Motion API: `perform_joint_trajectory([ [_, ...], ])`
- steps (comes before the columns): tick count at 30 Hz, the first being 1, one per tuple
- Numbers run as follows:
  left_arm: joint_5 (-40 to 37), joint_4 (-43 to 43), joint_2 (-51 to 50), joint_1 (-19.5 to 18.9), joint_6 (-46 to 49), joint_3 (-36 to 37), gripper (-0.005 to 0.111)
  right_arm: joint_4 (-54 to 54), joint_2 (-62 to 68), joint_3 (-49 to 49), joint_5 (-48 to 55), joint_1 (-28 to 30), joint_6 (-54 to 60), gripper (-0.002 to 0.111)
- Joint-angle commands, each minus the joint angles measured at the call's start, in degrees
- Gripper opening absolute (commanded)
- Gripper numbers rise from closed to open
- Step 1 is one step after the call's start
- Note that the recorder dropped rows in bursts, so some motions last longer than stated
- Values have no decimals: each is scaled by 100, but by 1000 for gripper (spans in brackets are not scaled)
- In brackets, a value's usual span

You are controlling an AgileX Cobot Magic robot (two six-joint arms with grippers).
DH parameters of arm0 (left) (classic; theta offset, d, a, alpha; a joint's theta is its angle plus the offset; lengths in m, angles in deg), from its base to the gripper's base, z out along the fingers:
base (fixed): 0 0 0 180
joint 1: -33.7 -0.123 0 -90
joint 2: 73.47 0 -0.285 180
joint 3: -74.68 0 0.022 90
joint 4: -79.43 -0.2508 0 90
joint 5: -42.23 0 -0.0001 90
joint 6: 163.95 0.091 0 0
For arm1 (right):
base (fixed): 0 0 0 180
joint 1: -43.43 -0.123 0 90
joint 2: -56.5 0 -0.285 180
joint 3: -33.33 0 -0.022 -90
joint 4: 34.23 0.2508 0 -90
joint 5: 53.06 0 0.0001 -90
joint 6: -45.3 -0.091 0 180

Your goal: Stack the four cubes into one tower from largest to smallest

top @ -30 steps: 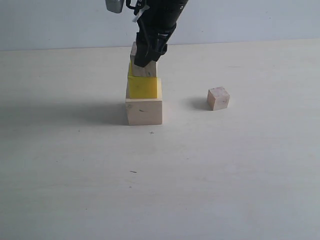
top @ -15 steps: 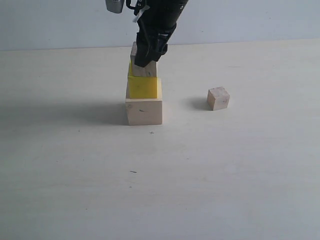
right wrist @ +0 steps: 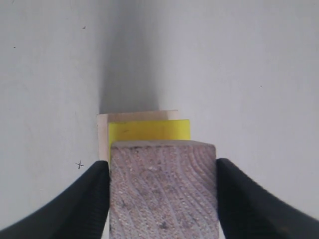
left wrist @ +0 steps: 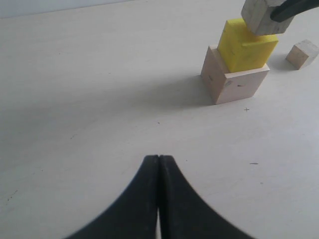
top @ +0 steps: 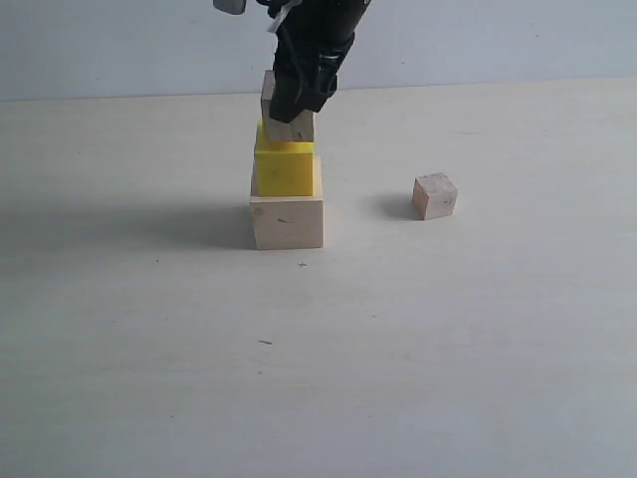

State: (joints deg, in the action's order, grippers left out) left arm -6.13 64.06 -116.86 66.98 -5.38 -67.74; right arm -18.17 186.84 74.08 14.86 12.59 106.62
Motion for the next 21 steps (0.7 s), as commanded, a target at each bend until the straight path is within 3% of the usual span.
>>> perform_joint_trajectory([
  [1,-3,10,26,-17,2,28,0,105,-94,38,22,21,108,0],
  [21,-3,10,26,-17,2,28,0,209,20,38,-107,21,617,0],
])
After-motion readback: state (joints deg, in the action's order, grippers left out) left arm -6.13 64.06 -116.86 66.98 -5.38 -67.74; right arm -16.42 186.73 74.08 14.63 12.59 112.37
